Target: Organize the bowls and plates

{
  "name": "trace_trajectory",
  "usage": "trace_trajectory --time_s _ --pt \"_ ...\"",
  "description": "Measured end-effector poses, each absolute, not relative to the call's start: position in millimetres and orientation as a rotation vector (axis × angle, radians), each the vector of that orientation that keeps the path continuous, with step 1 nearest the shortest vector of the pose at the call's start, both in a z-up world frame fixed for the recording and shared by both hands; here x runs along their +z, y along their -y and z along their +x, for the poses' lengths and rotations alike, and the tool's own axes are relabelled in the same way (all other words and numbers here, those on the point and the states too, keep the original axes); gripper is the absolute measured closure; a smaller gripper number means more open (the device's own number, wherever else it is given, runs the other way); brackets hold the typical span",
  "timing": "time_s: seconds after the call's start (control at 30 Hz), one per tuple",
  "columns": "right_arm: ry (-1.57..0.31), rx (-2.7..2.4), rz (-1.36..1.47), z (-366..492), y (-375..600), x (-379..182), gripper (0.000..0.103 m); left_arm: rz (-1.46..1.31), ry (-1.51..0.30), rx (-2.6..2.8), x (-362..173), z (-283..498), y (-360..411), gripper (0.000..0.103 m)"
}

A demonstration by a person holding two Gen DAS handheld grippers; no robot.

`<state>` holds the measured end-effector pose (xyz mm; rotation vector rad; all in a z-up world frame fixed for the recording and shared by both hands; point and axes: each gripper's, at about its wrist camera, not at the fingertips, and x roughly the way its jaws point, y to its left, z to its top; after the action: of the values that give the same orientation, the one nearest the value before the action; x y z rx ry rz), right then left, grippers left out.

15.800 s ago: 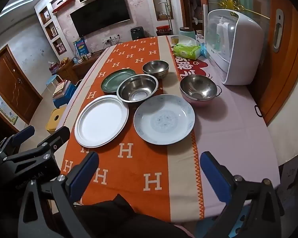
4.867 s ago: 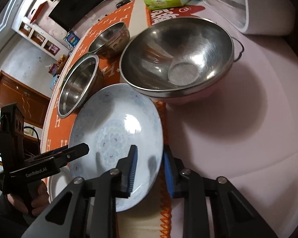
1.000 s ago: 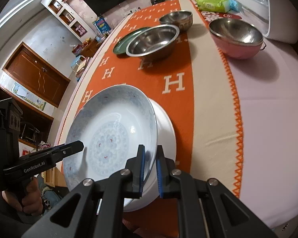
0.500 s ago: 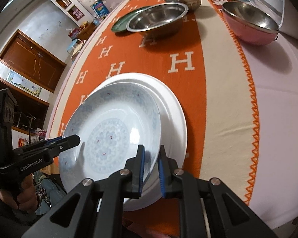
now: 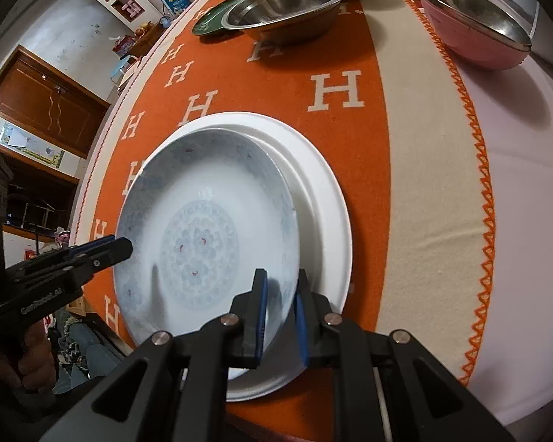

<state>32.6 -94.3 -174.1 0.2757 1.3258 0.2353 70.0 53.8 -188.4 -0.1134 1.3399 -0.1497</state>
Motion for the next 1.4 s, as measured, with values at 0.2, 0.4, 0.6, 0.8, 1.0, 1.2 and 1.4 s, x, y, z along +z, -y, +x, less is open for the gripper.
trace_trajectory --time_s 0.2,0.4,0.6,0.8,1.0,1.2,1.4 --pt "-1.332 0.245 0.250 35 89 -176 0.083 -0.066 -1.321 -0.137 -188 71 -49 0.077" --pt "-1.333 0.252 0.229 36 86 -176 0.081 -0.071 -1.319 -0.130 -188 70 -50 0.077" --pt "-1.334 0.266 0.190 36 80 -174 0.077 -0.071 -1.318 -0.117 -187 69 -48 0.074" --pt "-1.331 0.273 0.110 34 72 -170 0.075 -0.093 -1.279 -0.123 -173 68 -47 0.072" --pt "-1.320 0.275 0.056 31 69 -166 0.075 -0.077 -1.250 -0.138 -161 66 -39 0.066" --pt "-1.222 0.256 -0.033 22 65 -143 0.040 -0.073 -1.211 -0.135 -148 62 -37 0.055" --pt "-1.152 0.287 -0.076 13 57 -126 0.039 -0.054 -1.165 -0.166 -135 67 -37 0.043"
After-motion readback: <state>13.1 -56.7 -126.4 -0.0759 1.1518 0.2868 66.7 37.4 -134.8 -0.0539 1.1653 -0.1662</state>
